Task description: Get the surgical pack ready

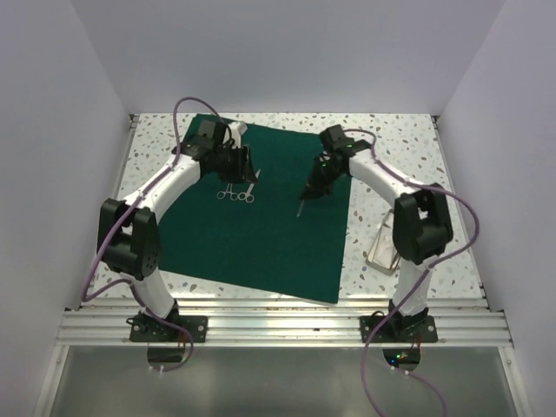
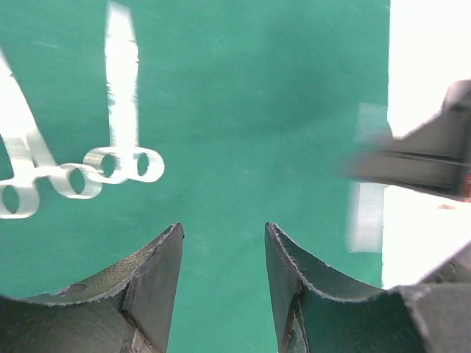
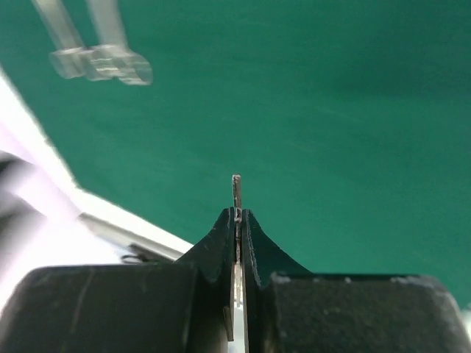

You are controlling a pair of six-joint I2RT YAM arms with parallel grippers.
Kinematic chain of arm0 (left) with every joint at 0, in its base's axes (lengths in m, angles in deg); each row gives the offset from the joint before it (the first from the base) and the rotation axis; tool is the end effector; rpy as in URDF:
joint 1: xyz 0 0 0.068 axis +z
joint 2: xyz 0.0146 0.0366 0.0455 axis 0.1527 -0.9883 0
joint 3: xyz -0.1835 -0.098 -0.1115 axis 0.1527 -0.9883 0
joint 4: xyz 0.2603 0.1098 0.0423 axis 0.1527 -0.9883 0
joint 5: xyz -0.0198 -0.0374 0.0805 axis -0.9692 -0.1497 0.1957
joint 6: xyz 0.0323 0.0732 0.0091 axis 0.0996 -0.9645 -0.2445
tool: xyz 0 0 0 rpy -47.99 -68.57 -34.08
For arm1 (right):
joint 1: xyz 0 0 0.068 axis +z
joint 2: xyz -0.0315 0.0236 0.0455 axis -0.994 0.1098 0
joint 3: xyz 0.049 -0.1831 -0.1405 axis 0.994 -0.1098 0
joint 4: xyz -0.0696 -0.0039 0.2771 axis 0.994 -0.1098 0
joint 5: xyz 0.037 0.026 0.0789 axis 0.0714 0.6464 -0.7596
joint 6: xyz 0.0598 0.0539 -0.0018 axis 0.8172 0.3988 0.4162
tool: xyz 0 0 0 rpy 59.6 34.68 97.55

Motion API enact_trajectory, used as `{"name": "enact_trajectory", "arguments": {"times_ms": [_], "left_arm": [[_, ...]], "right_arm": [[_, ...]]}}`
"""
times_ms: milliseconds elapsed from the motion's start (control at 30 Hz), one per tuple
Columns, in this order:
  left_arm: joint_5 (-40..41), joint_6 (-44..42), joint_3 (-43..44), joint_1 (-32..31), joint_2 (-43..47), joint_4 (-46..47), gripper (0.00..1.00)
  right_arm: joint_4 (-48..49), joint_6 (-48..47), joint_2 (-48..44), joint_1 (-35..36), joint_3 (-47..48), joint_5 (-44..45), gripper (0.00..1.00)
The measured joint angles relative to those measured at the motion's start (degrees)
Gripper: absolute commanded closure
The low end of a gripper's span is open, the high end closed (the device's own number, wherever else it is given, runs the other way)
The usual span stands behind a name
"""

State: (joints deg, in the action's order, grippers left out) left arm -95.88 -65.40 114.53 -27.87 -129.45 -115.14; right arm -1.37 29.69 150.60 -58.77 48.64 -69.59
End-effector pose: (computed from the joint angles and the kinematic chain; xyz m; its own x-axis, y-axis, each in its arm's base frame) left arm 0.3903 -0.1607 0.1975 -0.8684 -0.0387 -0.4943 0.2286 0.8535 -0.4684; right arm 0.3914 0.2073 0.1522 -0.9389 0.3320 -0.0907 0.2347 0.8104 0.5369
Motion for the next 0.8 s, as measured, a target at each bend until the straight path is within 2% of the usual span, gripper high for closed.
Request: {"name": "enact_trajectory", "arguments": {"times_ms": [267, 367, 567, 700, 800], "left_arm": [[10.2, -1.8, 3.0, 3.1, -6.9, -0.1, 0.46], [14.6, -1.7, 4.7, 2.9, -10.0, -0.8, 0.43], [20.1, -1.7, 10.1, 2.9, -15.2, -2.2, 0.38], [21.6, -1.8, 12.7, 2.9, -17.3, -3.0, 0.37], [22.8, -1.8, 13.6, 2.8, -18.3, -3.1, 0.36]], "right_arm": [[-21.1, -12.4, -25.3, -17.6, -11.2, 18.3, 1.0], [-26.9, -14.8, -31.3, -21.0, -15.5, 23.9, 1.0], [-28.4, -16.9, -27.0, -22.7, -24.4, 28.9, 1.0], [-26.6, -18.2, -21.9, -23.2, -25.7, 30.3, 1.0], [-24.6, -18.8, -19.7, -23.2, -25.6, 30.8, 0.93]]}}
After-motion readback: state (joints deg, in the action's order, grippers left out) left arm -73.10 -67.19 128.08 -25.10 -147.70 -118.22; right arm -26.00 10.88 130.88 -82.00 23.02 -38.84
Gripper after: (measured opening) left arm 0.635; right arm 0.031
